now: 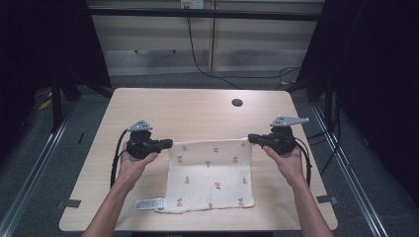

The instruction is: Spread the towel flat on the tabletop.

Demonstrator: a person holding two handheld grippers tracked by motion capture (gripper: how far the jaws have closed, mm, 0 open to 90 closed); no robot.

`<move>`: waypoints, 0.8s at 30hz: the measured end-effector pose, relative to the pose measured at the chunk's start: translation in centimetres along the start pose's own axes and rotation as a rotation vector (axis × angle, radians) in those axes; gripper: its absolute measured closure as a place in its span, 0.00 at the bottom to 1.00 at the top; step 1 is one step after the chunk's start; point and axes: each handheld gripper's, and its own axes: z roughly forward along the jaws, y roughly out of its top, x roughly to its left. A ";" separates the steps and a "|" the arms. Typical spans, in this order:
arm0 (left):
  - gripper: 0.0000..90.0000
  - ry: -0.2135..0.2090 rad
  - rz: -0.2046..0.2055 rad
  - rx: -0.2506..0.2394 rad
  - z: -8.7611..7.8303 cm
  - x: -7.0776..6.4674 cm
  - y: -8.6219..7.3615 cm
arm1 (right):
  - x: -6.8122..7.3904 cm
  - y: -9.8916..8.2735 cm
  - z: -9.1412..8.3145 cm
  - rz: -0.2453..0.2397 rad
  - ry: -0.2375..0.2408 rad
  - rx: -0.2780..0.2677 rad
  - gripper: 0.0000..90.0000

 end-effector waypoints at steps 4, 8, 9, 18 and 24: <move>0.96 0.017 -0.022 0.012 1.0 0.6 -0.2 | -1.1 -0.4 1.6 0.046 0.008 0.013 0.99; 0.93 0.018 -0.039 -0.007 1.1 1.0 0.0 | -1.8 -0.6 2.5 0.068 0.006 0.016 0.99; 0.90 0.021 -0.041 -0.009 1.0 1.1 0.0 | -1.9 -0.6 2.7 0.070 0.003 0.020 0.99; 0.72 0.035 -0.090 -0.028 -0.3 2.0 -0.4 | -2.8 -0.8 2.6 0.115 -0.060 0.042 0.75; 0.67 -0.008 -0.039 0.006 -1.4 1.0 -2.3 | -1.9 -1.3 2.1 0.071 -0.069 0.085 0.69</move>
